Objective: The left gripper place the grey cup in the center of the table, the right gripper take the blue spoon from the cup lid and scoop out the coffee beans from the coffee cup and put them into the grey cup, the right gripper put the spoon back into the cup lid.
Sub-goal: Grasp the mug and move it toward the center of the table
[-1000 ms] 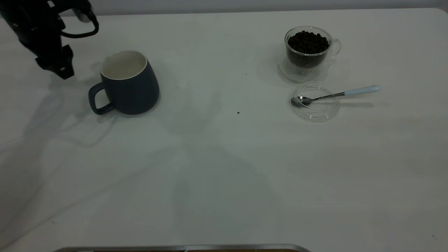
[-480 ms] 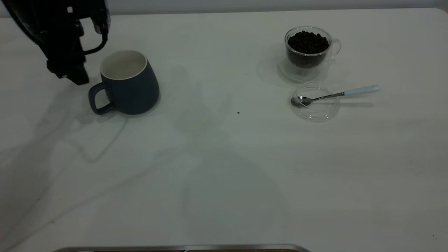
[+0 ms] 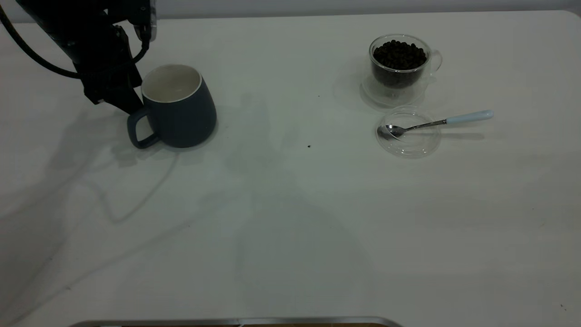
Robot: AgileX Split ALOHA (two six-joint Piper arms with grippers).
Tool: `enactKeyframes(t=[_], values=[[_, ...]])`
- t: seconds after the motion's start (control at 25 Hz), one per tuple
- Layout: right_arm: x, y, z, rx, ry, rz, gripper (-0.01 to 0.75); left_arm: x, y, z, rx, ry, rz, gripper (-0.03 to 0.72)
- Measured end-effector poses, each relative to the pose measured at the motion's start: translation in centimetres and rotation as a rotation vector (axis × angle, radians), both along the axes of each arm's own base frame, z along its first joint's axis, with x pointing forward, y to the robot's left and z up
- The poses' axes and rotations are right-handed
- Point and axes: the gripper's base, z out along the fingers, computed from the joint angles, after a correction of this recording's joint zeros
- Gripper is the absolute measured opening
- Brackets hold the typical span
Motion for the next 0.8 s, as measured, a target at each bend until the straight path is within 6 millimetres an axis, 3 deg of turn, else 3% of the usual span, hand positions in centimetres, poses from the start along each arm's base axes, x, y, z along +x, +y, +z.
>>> enactKeyframes(t=[0.32, 0.8], values=[[0.0, 0.0, 0.0, 0.000, 0.000, 0.000, 0.548, 0.4, -0.7, -1.9, -0.010, 0.046, 0.009, 0.565], [0.0, 0.0, 0.0, -0.001, 0.000, -0.001, 0.548, 1.9, -5.4, -2.8, -0.052, 0.045, -0.064, 0.565]])
